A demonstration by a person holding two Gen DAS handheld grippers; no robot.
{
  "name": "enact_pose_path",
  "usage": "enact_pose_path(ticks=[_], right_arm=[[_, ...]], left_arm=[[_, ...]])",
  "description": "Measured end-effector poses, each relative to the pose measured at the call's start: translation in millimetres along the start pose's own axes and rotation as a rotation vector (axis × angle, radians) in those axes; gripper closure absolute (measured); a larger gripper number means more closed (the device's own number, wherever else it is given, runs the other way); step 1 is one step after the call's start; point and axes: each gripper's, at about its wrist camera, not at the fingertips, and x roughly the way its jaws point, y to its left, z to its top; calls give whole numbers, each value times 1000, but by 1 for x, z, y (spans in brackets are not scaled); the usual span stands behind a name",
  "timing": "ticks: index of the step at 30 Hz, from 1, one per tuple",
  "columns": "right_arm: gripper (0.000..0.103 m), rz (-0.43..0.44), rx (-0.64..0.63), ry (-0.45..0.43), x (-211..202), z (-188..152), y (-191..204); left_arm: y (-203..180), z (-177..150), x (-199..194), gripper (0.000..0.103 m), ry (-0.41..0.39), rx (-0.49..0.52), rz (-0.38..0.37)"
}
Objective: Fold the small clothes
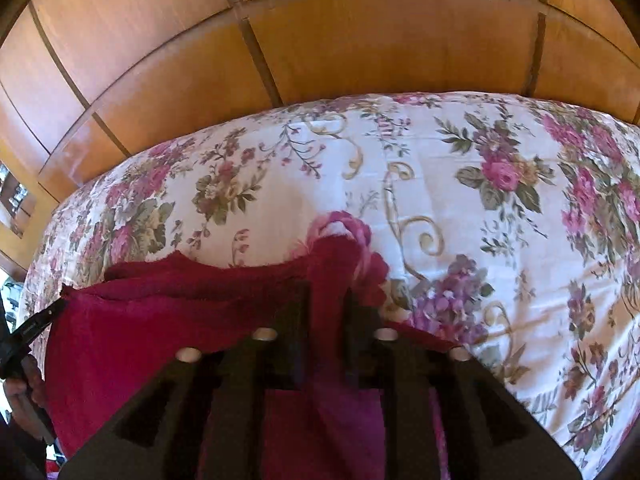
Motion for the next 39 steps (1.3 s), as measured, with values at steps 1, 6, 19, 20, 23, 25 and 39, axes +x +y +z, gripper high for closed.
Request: enact_pose_path(ticks=[1, 6, 19, 20, 23, 25, 39], right_arm=[[64, 31, 5, -18, -14, -4, -3], [58, 130, -3, -47, -73, -41, -14], [55, 200, -4, 70, -120, -175, -35], [55, 210, -3, 67, -118, -176, -33], [65, 190, -43, 70, -113, -176, -24], [93, 144, -75, 73, -115, -175, -22], [58, -28, -96, 51, -115, -185, -46]], left_arm=[[4, -1, -8, 78, -11, -11, -9], [20, -21, -49, 77, -37, -16, -56], [26, -143, -126, 54, 0, 10, -185], [24, -148, -126, 54, 6, 17, -179], [16, -161, -125, 54, -1, 59, -126], [13, -164, -120, 56, 9, 97, -74], [32, -172, -132, 53, 13, 6, -91]])
